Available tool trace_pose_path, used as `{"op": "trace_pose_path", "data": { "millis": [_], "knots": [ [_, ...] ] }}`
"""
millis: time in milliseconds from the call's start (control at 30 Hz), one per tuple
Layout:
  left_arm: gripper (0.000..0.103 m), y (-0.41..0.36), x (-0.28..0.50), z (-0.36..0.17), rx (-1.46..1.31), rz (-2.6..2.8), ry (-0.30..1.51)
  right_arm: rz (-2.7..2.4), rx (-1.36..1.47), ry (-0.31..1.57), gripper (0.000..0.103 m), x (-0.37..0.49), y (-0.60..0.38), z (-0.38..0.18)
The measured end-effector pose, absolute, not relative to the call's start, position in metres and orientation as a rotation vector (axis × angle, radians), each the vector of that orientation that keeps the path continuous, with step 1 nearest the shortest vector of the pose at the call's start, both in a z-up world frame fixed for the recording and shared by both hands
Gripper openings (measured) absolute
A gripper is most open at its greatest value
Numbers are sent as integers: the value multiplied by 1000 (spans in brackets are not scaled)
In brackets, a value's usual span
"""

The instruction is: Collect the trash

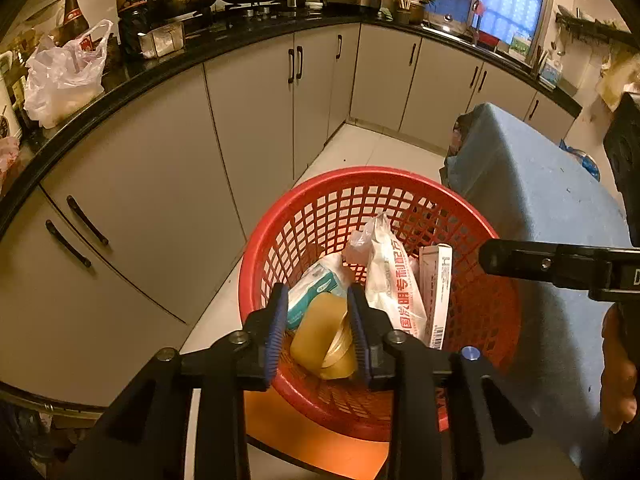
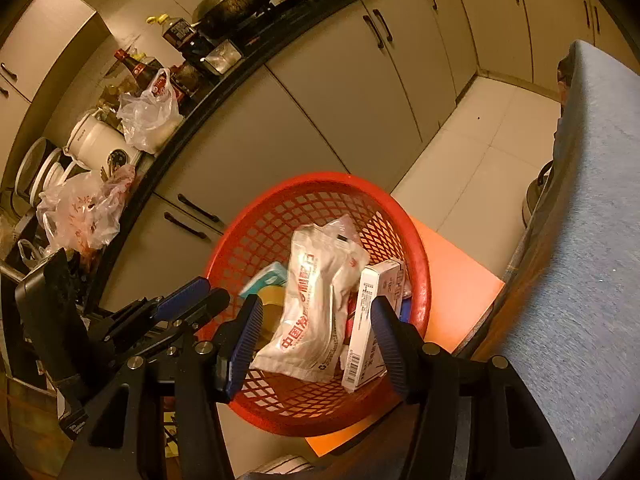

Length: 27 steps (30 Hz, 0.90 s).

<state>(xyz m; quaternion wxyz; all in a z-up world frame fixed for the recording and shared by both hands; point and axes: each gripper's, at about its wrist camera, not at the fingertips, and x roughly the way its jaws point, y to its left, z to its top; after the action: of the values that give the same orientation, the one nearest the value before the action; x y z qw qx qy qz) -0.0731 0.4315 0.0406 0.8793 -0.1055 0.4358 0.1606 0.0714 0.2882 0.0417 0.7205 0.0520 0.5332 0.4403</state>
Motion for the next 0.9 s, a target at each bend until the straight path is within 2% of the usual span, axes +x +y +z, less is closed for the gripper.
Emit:
{"op": "trace_pose_path", "data": {
  "millis": [267,333,400,533,633,900],
  "knots": [
    [53,427,-81,49,-225,358,881,961,126,1118,62,61,273,64],
    [58,425,-84,51,-228,367,868,945,121,1098,66,58,267,70],
    [67,423,-85,52,-228,376,867,938,120,1086,68,56,261,74],
    [70,416,-87,54,-223,394,863,906,105,1067,73,52,252,79],
    [77,411,-87,52,-211,407,866,886,92,1058,74,49,246,80],
    [81,406,-93,51,-211,460,864,856,72,1042,77,45,234,80]
  ]
}}
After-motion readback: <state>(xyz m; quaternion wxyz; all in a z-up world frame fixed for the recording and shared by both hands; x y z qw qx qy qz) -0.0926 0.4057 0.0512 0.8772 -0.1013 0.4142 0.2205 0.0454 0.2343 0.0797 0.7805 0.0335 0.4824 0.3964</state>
